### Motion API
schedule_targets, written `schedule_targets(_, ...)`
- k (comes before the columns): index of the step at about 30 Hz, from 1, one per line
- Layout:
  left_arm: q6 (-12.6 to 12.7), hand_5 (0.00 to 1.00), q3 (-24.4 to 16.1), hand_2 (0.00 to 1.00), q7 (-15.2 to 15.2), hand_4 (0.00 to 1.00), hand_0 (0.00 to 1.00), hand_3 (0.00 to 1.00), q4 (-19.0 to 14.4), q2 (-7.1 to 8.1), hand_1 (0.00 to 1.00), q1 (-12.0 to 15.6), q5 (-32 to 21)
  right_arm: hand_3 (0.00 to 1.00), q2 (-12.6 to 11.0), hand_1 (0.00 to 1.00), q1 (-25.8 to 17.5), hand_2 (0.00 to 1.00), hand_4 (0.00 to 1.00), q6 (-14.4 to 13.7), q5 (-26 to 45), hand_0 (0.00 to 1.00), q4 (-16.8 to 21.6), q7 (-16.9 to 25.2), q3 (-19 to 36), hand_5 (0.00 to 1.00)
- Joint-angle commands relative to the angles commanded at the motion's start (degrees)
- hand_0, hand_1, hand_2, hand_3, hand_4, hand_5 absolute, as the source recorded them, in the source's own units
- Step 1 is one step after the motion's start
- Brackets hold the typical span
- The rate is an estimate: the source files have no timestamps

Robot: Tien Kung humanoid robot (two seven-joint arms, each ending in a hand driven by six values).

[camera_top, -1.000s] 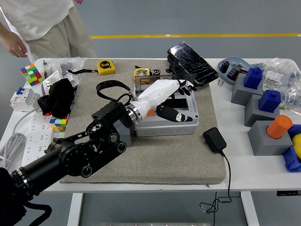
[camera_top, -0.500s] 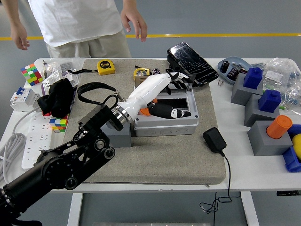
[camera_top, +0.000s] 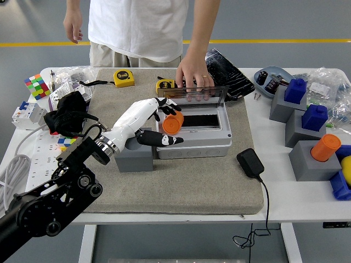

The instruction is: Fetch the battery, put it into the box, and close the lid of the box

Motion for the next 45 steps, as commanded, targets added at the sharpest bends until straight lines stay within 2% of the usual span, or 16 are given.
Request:
schedule_targets(6,-0.21,0.311,0.33,0.581,0.41,0.998,0.386,0.640,0.57,0.04,0.585,0.34,0.14,0.606,0.08,0.665,-0.16,0.674,0.995,-0.02,0.25,0.638,0.00,0.05,-0.23,0.585)
schedule_targets(11,-0.24,0.316,2.15,0.583,0.42,0.998,0.386,0.637,0.24,-1.06,0.584,-0.38,-0.96,0.606,0.06,0.665,-0.36,0.673,0.995,-0.04,0.05,0.638,0.00,-0.02,0.00,0.585)
schedule_targets(16,-0.30,0.320,4.25,0.585,0.46,0.998,0.385,0.634,0.79,-3.14,0.584,-2.05,-1.58,0.607,0.06,0.665,-0.24,0.673,0.995,-0.02,0.49,0.639,0.00,0.06,-0.53,0.586)
schedule_targets(24,-0.05,0.315,7.71,0.581,-0.38,0.998,0.385,0.631,3.38,-8.13,0.578,-6.35,-3.28,0.606,0.04,0.665,-0.17,0.673,0.994,-0.05,1.35,0.638,0.00,0.09,-1.34,0.585)
schedule_targets(29,-0.25,0.318,9.37,0.580,-0.44,0.998,0.384,0.630,4.96,-10.14,0.576,-8.25,-3.89,0.605,0.04,0.665,-0.11,0.674,0.994,-0.03,1.41,0.638,0.00,0.04,-1.48,0.586)
schedule_targets(36,-0.44,0.318,9.60,0.578,-0.39,0.998,0.384,0.628,4.32,-9.83,0.576,-8.51,-3.74,0.605,0.02,0.664,-0.11,0.673,0.994,-0.08,1.79,0.636,0.00,0.04,-1.37,0.586)
schedule_targets(40,-0.70,0.319,7.76,0.577,-0.04,0.998,0.384,0.629,3.57,-8.34,0.576,-7.45,-2.80,0.605,-0.03,0.665,-0.02,0.673,0.994,-0.08,1.60,0.640,0.00,0.10,-1.49,0.587)
schedule_targets(45,-0.88,0.319,3.58,0.577,0.41,0.998,0.384,0.629,1.54,-5.92,0.577,-5.27,-2.15,0.605,0.01,0.664,-0.06,0.673,0.993,-0.12,1.75,0.637,0.00,0.14,-1.19,0.587)
